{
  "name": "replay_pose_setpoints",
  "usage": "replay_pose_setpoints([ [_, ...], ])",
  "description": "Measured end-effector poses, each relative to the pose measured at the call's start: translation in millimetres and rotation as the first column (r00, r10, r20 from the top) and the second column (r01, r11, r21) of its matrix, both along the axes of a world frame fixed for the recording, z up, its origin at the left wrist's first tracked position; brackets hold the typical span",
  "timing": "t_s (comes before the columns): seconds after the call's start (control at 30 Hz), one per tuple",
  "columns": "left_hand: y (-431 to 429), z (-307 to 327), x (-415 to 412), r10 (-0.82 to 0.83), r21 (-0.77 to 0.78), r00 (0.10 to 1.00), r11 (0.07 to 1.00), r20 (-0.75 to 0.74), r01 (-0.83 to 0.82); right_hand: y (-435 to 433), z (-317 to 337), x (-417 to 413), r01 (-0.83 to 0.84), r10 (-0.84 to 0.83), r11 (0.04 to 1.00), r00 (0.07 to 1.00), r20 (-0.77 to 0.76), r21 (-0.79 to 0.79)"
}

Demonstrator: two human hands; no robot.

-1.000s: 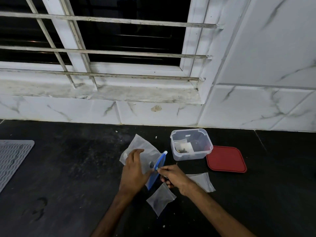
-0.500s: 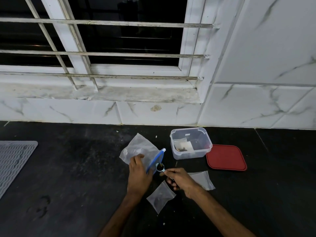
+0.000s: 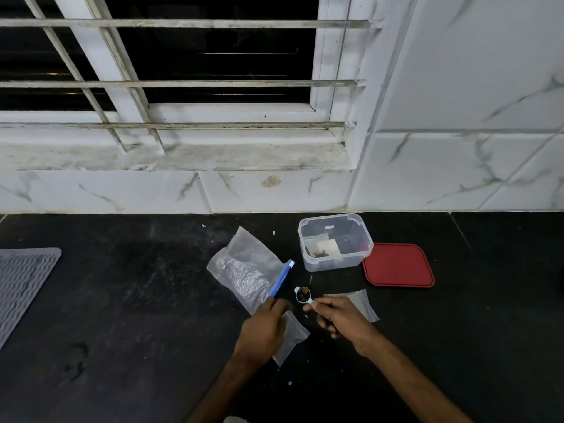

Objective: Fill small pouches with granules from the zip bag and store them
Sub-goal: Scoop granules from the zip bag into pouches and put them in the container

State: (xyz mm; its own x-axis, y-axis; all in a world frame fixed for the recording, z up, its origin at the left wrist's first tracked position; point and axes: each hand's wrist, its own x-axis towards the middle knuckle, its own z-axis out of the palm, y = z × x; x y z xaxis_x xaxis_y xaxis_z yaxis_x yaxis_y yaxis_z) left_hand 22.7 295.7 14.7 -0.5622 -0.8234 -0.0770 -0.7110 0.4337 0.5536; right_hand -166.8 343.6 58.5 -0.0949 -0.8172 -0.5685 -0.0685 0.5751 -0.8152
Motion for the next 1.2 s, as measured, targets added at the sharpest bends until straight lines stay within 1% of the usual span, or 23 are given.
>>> replay_pose_setpoints([
  [0.07, -5, -7, -6, -0.12, 0.053, 0.986, 0.992, 0.115, 0.115, 5, 1, -6, 0.008, -0.008, 1.0, 1.0, -0.006, -0.004],
  [0.17, -12, -14, -15, -0.246, 0.066, 0.932, 0.969, 0.265, 0.237, 10, 6, -13, 0.011, -0.011, 1.0, 1.0, -0.015, -0.006],
  [0.23, -16, -16, -18, -0.288, 0.059, 0.897, 0.957, 0.335, 0.285, 13, 7, -17, 0.008, -0.009, 1.0, 1.0, -0.024, -0.006],
  [0.33, -20, -16, -19, -0.298, 0.02, 0.879, 0.949, 0.373, 0.313, 15, 6, -19, 0.003, -0.003, 1.0, 1.0, -0.027, 0.003],
  [0.43, -20, -11, -16, -0.282, 0.006, 0.894, 0.954, 0.348, 0.299, 16, 7, -18, -0.015, 0.015, 1.0, 0.999, -0.037, 0.004],
  [0.57, -17, 1, -2, -0.182, -0.065, 0.956, 0.977, 0.231, 0.202, 14, 12, -11, -0.052, 0.052, 0.999, 0.998, -0.024, -0.01],
  [0.7, -12, 12, 11, -0.12, -0.137, 0.982, 0.981, 0.144, 0.14, 8, 18, -2, -0.075, 0.074, 0.997, 0.997, -0.028, -0.03],
  [0.83, -11, 10, 16, -0.099, -0.131, 0.987, 0.985, 0.127, 0.115, 5, 23, 9, -0.089, 0.089, 0.994, 0.996, -0.012, -0.055],
  [1.0, -4, 10, 12, -0.089, -0.13, 0.991, 0.986, 0.103, 0.102, 2, 24, 19, -0.097, 0.097, 0.995, 0.995, 0.018, -0.02],
  [1.1, -2, 10, 11, -0.092, -0.154, 0.993, 0.983, 0.068, 0.102, 1, 20, 20, -0.094, 0.094, 0.996, 0.995, -0.013, -0.004],
  [1.2, -1, 11, 12, -0.098, -0.154, 0.993, 0.982, 0.064, 0.106, 1, 16, 18, -0.112, 0.112, 0.994, 0.991, -0.077, 0.005],
])
